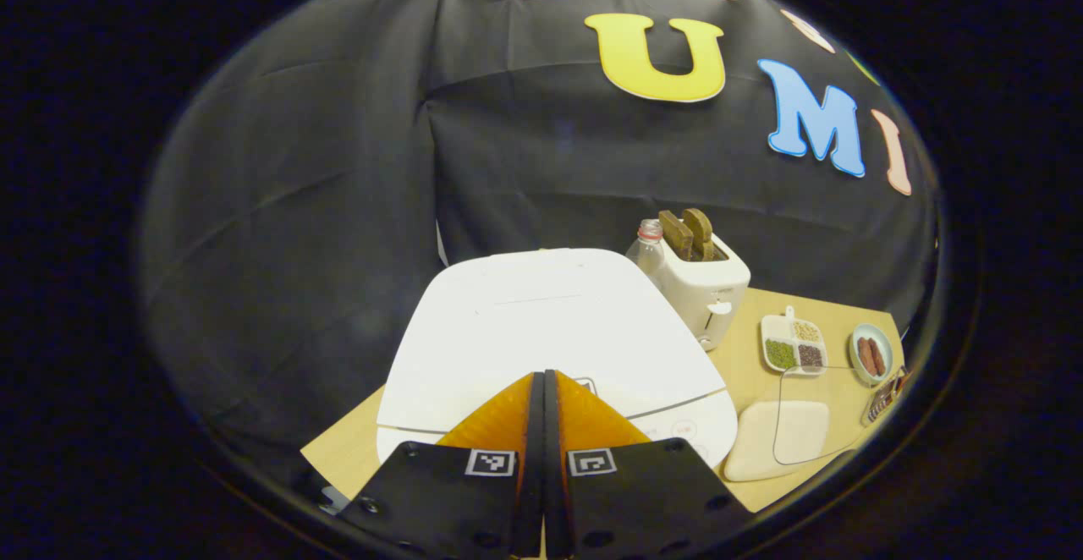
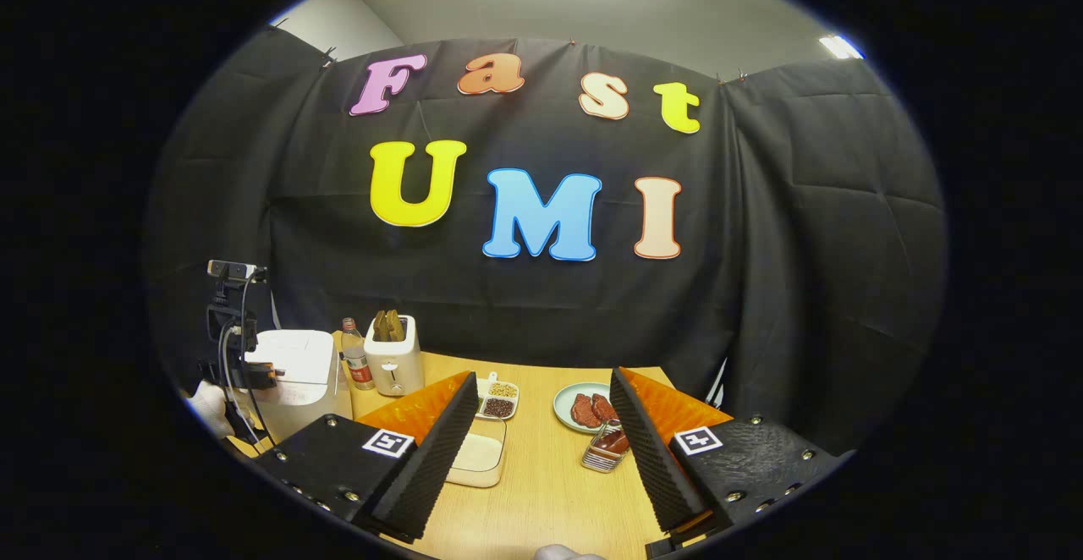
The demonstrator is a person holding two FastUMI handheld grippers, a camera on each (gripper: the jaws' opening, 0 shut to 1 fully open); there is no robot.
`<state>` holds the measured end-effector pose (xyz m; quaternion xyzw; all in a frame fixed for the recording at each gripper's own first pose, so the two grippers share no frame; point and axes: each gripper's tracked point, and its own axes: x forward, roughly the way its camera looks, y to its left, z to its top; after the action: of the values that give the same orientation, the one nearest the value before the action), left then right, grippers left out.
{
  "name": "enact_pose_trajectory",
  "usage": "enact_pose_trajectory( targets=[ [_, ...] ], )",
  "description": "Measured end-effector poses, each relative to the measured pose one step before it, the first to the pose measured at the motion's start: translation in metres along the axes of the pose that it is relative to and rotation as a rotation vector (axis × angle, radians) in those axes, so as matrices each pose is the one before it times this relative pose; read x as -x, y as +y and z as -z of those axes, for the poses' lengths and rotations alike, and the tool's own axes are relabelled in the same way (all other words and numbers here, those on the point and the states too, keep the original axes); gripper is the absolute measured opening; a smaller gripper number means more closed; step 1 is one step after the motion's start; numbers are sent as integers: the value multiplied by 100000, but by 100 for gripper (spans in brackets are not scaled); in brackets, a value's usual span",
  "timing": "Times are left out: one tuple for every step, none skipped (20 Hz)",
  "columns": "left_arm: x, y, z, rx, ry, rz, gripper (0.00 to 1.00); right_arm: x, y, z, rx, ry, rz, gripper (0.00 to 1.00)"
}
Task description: Close the left gripper, press the button to open the rice cooker; take a wooden spoon from the chopstick holder with the right hand, scoop a spoonful of rice and pour it into the rice cooker, then put the wooden spoon back into the chopstick holder.
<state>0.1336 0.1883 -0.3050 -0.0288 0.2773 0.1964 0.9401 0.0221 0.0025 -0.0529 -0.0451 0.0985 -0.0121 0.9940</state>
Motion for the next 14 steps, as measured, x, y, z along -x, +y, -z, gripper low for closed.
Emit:
enact_pose_trajectory(
  targets=[
    [485, 250, -1956, -1493, -7649, -1062, 9, 43, -2, -157, -287, -865, 39, 96],
    [844, 435, -2580, -1711, -8159, -2148, 9, 53, -40, -66, 56, -447, 72, 96],
    [1057, 545, -3295, -1151, -11556, -2077, 9, 15, -39, -11, -52, -816, 124, 96],
    [794, -2, -3026, -1603, -8141, 284, 8, -59, -34, -6, -194, -613, 18, 96],
    [1527, -158, -2126, -723, -4816, 184, 8, 33, 47, -224, -452, -660, -259, 96],
    [998, -385, -1478, 1428, -3629, 1581, 9, 61, 16, -222, -514, -635, 115, 96],
    [895, -369, -1690, 1358, -2633, 1553, 9, 72, -121, -121, -305, -775, 181, 96],
    [773, -427, -1103, 1808, -1811, 1735, 9, -26, -114, -45, -363, -541, 340, 96],
    [830, -375, -1148, 1560, -1193, 1933, 9, -9, -63, -98, -447, -284, -30, 96],
    [771, -556, -737, 879, -312, 2414, 9, 18, -77, -136, -387, -611, 285, 96],
    [812, -436, -685, -412, -242, 1568, 10, -38, -198, -70, -316, -220, 522, 96],
    [912, -324, -682, -341, -1504, 1386, 10, -57, -92, 163, -236, 190, 168, 96],
    [495, -395, -871, -237, -1438, 1925, 10, -30, -75, 187, -243, 487, 273, 96],
    [606, -543, -448, -506, -686, 1831, 10, -25, -117, 138, -524, 445, 108, 96]
  ],
)
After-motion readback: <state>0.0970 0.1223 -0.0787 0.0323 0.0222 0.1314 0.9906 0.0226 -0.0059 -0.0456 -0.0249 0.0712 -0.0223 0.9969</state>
